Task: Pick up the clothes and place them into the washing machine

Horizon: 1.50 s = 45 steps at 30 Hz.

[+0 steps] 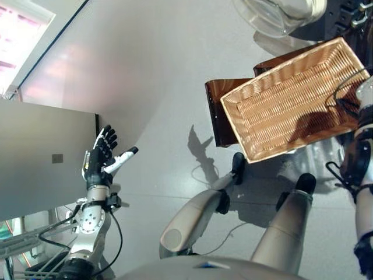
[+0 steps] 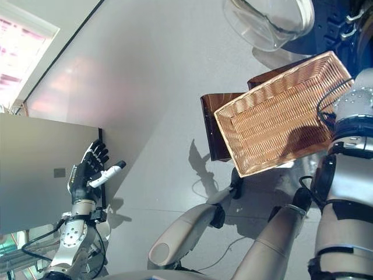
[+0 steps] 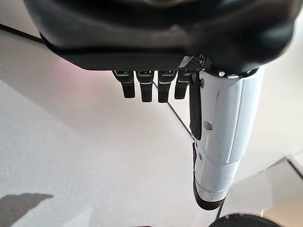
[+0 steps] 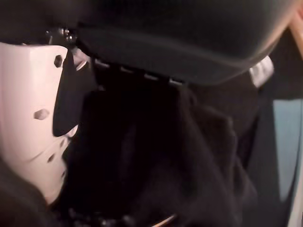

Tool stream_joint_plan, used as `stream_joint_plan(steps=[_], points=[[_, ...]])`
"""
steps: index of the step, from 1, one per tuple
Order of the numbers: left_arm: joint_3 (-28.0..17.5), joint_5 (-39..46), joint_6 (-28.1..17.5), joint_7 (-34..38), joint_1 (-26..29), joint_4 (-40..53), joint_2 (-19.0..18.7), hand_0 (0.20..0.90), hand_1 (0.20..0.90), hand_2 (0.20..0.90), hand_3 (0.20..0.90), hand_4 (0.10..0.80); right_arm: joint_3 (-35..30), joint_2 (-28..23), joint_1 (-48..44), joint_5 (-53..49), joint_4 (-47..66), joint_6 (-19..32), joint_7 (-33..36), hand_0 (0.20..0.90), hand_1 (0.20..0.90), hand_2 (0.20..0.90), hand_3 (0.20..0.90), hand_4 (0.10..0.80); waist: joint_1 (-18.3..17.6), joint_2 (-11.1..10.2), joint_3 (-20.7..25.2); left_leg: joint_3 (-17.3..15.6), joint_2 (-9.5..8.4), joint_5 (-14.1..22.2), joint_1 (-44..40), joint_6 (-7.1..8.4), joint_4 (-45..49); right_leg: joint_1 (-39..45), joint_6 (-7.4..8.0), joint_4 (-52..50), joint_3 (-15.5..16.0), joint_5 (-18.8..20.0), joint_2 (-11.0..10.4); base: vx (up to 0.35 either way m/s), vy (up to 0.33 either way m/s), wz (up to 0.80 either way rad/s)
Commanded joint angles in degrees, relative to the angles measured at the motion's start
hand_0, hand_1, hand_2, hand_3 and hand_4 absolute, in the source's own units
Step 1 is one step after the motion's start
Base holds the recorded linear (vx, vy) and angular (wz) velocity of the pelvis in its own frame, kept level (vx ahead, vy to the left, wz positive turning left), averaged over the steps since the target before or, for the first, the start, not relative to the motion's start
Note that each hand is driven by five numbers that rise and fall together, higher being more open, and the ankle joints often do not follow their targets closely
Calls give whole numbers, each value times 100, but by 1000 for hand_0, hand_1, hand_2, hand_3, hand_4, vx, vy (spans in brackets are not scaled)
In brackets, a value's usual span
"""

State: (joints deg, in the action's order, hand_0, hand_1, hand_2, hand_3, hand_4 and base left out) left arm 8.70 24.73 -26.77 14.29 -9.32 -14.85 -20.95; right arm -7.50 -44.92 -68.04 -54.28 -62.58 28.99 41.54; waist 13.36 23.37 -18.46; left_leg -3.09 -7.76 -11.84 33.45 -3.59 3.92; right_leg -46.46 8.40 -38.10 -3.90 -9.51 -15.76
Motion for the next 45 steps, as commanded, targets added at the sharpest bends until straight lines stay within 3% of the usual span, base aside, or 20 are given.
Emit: stream_joint_plan(steps=[1,4,6,8,11,23,31,38,44,45], points=[[-584,440,-519,264,306,-28,77,900,900,900,900,800,482,-223,-355,867,1127,418,-419,900,900,900,900,800,-60,22,151,-15,196,852,173,567,792,669,-188,1122,74,435,97,36,32,-13],[-584,616,-504,121,329,-59,184,900,900,900,900,800,360,465,49,618,697,258,-847,900,900,900,900,800,-79,75,186,-20,209,837,22,563,695,840,-205,1244,99,465,125,19,8,-10],[-592,634,-484,110,323,-84,169,900,900,900,900,800,317,582,132,614,672,252,-867,900,900,900,900,800,-99,58,193,-15,218,840,-20,563,683,894,-212,1281,118,464,138,7,-5,-14],[-550,606,-414,110,409,-290,213,900,900,900,900,800,302,1044,454,617,458,172,-1038,900,900,900,900,800,-133,-11,181,-3,253,836,-97,561,664,1008,-229,1341,162,492,174,11,-28,-15],[-506,568,-380,103,473,-517,250,900,900,900,900,800,367,1344,704,685,377,50,-1212,900,900,900,900,800,-167,-96,159,1,282,825,-157,570,649,1108,-245,1400,198,513,209,-1,-37,-11],[-411,342,-38,19,661,-1866,480,900,900,900,900,800,568,3120,2454,498,795,-115,-1961,900,900,900,900,800,-346,-881,51,113,559,856,-565,613,626,1816,-298,1858,466,646,455,20,-63,0],[-469,-34,154,6,832,-2924,530,900,900,900,900,800,924,3217,3369,1120,379,-559,-2219,900,900,900,900,800,-428,-1477,247,197,743,853,-1239,671,413,2687,-275,2443,659,791,594,72,-50,0],[-665,-554,435,-84,981,-4351,608,900,900,900,900,800,1385,3170,4780,2972,297,-1149,-2156,900,900,900,900,800,-748,-2043,741,180,855,868,-2014,703,47,3541,-202,3034,814,918,707,86,-44,-2],[-755,-1487,757,-65,1015,-5488,683,900,900,900,900,800,1256,3095,6062,4227,35,-1419,-2041,900,900,900,900,800,-1024,-2276,1321,38,887,863,-2747,704,-382,4193,-108,3497,838,1107,731,61,9,-3],[-711,-1675,785,-124,962,-5540,746,900,900,900,900,800,1568,3071,6398,5029,-223,-1599,-2029,900,900,900,900,800,-1070,-2293,1509,-20,882,854,-2929,697,-545,4331,-56,3678,801,1200,727,46,48,-12]])
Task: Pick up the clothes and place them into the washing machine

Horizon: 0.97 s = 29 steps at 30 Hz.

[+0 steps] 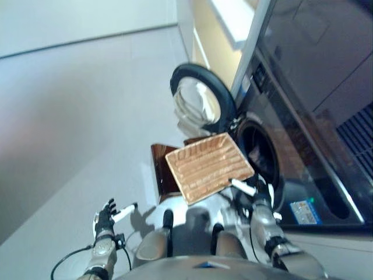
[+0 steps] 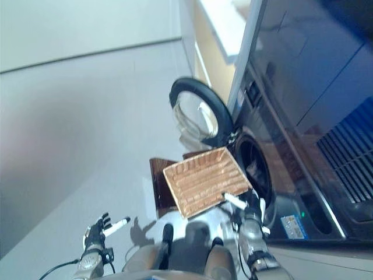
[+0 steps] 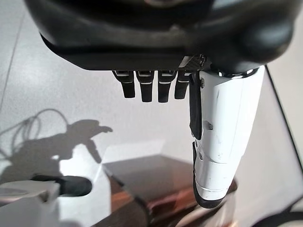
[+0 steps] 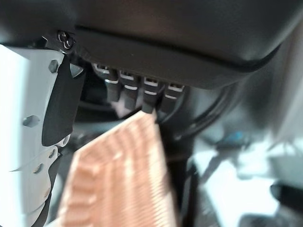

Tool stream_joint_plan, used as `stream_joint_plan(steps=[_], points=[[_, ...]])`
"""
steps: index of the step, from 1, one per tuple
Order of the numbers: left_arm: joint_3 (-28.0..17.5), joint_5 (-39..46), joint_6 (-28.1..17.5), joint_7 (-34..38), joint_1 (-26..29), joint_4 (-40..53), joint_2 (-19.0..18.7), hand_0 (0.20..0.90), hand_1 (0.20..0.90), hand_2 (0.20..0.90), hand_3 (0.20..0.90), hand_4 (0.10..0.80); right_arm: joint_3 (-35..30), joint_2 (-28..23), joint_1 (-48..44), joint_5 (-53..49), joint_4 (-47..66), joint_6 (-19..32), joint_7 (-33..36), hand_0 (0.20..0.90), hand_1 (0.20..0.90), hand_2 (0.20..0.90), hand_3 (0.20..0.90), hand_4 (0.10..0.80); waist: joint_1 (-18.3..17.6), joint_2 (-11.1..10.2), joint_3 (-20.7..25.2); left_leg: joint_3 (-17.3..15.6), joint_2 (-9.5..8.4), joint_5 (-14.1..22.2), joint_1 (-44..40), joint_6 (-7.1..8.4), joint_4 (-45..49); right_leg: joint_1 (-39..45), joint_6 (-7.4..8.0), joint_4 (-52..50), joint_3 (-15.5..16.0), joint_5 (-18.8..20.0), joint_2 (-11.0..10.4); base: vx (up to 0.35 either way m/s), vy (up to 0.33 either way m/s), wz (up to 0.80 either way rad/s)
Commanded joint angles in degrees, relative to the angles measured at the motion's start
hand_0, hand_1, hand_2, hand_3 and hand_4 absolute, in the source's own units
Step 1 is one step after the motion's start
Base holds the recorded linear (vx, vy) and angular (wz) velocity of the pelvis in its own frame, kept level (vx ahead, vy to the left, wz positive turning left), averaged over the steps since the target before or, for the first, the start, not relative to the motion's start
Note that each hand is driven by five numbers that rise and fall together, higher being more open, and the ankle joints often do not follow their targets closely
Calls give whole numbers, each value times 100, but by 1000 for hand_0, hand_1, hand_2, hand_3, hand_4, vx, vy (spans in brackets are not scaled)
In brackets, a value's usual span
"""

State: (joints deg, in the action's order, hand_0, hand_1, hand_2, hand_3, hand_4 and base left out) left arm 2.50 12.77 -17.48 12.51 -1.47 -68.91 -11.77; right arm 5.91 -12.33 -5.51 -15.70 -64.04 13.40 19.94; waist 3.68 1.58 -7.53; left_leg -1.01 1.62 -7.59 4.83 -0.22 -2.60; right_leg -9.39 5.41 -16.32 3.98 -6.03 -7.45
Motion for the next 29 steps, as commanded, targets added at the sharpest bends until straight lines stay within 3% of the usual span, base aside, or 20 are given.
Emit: stream_joint_plan(steps=[1,10,15,29], points=[[-87,-538,-112,3,159,-173,-143,900,900,900,900,800,399,-249,260,1643,-54,-147,195,900,900,900,900,800,-133,-121,480,-269,-54,428,-161,363,67,681,258,1516,10,847,-102,35,29,-25],[368,-1461,196,-298,18,-467,86,900,900,900,900,800,1013,-17,921,3293,-1477,-822,-13,900,900,900,900,800,-271,-244,705,-310,18,593,-772,310,64,1244,224,1427,-37,656,-41,45,-7,-17],[550,-1687,323,-558,-68,-593,169,900,900,900,900,800,723,7,844,2975,-1831,-896,-222,900,900,900,900,800,-290,-248,856,-279,67,682,-1017,303,57,1495,220,1461,9,583,-24,54,-4,11],[969,-1451,382,-789,-73,-331,388,900,900,900,900,800,822,-40,215,2904,-2146,-1135,-345,900,900,900,900,800,-176,-67,992,-192,57,702,-1111,302,-1,1643,209,1553,105,537,-64,5,8,5]])
